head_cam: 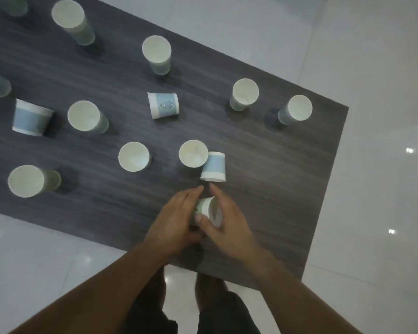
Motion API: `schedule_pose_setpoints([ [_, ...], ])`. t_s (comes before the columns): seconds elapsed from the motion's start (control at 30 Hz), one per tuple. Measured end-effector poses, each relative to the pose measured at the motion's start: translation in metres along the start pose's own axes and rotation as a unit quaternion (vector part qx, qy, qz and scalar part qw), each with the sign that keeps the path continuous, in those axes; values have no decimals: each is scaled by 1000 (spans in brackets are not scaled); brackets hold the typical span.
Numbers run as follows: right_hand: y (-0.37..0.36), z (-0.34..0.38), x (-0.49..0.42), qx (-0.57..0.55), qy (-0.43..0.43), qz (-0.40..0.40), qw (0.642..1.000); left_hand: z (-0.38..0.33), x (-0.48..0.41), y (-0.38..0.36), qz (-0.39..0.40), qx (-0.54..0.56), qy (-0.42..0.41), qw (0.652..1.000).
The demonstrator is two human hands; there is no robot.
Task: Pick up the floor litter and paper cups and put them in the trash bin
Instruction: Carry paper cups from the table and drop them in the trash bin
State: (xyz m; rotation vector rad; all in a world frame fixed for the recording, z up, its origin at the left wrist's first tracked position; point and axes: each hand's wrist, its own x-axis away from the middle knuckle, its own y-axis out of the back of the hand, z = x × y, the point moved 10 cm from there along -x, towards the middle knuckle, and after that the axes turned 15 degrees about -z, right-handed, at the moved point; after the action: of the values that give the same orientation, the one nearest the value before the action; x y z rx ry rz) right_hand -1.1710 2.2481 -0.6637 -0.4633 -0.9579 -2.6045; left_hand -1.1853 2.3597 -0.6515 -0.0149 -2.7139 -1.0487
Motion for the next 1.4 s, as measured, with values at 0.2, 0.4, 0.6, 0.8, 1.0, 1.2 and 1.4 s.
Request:
schedule_pose_setpoints([
  [0.2,15,-5,-27,-7,-57,-141,988,48,10,29,-38,-11,64,997],
  [0.4,-1,-21,-80,132,-109,-207,963,83,28,45,-77,9,132,988],
  [0.6,-2,-34,-81,148,-131,-229,953,74,29,65,-117,-43,96,988],
  [0.8,58,-33,-35,124,-169,-227,951,18,18,101,-148,-50,77,985],
  [1.0,125,21,25,163,-117,-207,958,-60,27,140,-154,-19,62,986],
  [1.2,181,75,81,140,-76,-266,951,-132,25,168,-152,-67,-55,985],
  [1.4,202,104,152,120,-69,-349,927,-181,34,184,-104,-65,-162,979],
])
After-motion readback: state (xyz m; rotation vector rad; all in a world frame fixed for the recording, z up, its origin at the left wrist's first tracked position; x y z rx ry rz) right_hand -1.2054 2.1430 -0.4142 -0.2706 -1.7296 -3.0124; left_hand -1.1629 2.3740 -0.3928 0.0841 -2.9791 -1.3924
